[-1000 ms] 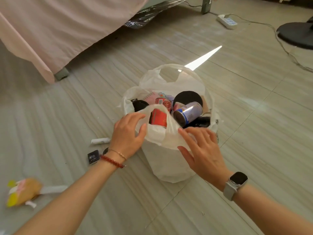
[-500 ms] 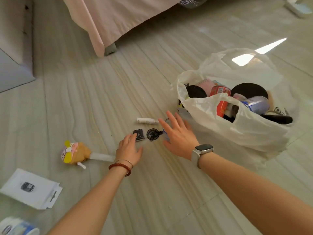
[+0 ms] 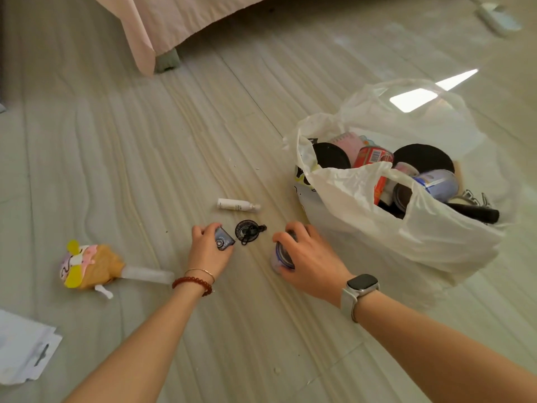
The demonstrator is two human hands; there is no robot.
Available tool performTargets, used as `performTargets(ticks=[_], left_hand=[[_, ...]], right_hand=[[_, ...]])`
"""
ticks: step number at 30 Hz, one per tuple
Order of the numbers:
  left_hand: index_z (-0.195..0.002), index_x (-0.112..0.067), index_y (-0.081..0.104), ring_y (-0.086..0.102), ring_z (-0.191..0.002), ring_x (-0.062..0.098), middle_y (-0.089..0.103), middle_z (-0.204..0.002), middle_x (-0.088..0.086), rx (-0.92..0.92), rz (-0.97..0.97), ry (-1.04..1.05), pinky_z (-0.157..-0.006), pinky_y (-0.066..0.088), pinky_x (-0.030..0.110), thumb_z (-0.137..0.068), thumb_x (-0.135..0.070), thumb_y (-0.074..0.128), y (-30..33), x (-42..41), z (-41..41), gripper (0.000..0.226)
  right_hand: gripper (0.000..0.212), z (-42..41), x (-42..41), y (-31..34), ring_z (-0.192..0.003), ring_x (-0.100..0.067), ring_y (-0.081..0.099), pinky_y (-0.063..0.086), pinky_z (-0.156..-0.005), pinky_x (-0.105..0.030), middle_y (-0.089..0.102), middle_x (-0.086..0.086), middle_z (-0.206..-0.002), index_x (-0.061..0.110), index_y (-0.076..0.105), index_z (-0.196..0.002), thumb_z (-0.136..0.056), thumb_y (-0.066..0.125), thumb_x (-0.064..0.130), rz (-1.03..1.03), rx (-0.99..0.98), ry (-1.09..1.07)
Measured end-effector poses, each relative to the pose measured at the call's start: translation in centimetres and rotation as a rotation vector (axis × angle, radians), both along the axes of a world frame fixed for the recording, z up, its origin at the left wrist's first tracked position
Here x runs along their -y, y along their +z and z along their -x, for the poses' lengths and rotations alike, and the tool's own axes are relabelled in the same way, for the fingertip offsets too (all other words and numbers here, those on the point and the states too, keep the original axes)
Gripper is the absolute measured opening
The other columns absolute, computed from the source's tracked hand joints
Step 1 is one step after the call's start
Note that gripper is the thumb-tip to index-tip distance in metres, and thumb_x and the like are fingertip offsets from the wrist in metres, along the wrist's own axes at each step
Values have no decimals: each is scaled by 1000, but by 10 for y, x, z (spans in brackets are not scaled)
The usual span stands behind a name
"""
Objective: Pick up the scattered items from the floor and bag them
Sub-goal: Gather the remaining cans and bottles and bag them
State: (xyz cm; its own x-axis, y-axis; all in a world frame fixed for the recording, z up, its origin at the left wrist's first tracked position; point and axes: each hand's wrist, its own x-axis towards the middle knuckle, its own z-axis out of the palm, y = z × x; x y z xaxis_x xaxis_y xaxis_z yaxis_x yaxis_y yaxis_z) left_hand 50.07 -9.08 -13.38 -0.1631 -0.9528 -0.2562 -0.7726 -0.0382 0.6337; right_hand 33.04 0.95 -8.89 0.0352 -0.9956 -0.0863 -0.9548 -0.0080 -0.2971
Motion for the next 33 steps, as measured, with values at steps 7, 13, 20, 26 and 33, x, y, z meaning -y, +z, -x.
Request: performTargets(ticks=[7, 13, 20, 26, 33], left_hand=[[-126, -11, 48, 53, -104, 15, 55, -117, 4, -383, 311, 40, -89, 40, 19, -80, -12, 66, 83, -7, 21, 50], [-127, -13, 45, 55, -75, -16, 54, -95, -11, -657, 346, -95, -65, 43, 0, -85, -19, 60, 174, -3, 95, 45], [-135, -16, 35, 51, -111, 15, 47, -130, 9, -644, 457, -355, -83, 49, 18, -87, -27, 58, 218, -12, 211, 54], [-138, -18, 30, 42, -122, 26, 40, -136, 10, -32, 334, -542, -102, 40, 41, -87, -39, 53, 165, -16, 268, 60], [-128, -22, 46, 44, -123, 24, 52, -132, 4, 171, 230, -727, -104, 34, 45, -89, -47, 42, 115, -45, 260, 46]], right_hand=[[48, 37, -16, 70, -99, -12, 51, 49, -65, -27, 49, 2, -115, 25, 48, -113, -73, 57, 50, 427, 269, -168], [45, 103, -21, 125, -99, -3, 41, 41, -83, -6, 42, -6, -112, 15, 46, -109, -72, 64, 34, 822, 378, -397], [46, 184, -46, 110, -100, -23, 46, 44, -89, -30, 43, -17, -116, 7, 50, -110, -71, 74, 11, 725, 400, -907], [51, 216, -48, 101, -112, -30, 42, 45, -88, -33, 39, -14, -125, 8, 47, -119, -77, 72, 21, 489, 165, -814], [54, 242, -49, 91, -106, -31, 48, 39, -92, -41, 41, -14, -124, 12, 41, -123, -81, 65, 35, 228, -200, -692]])
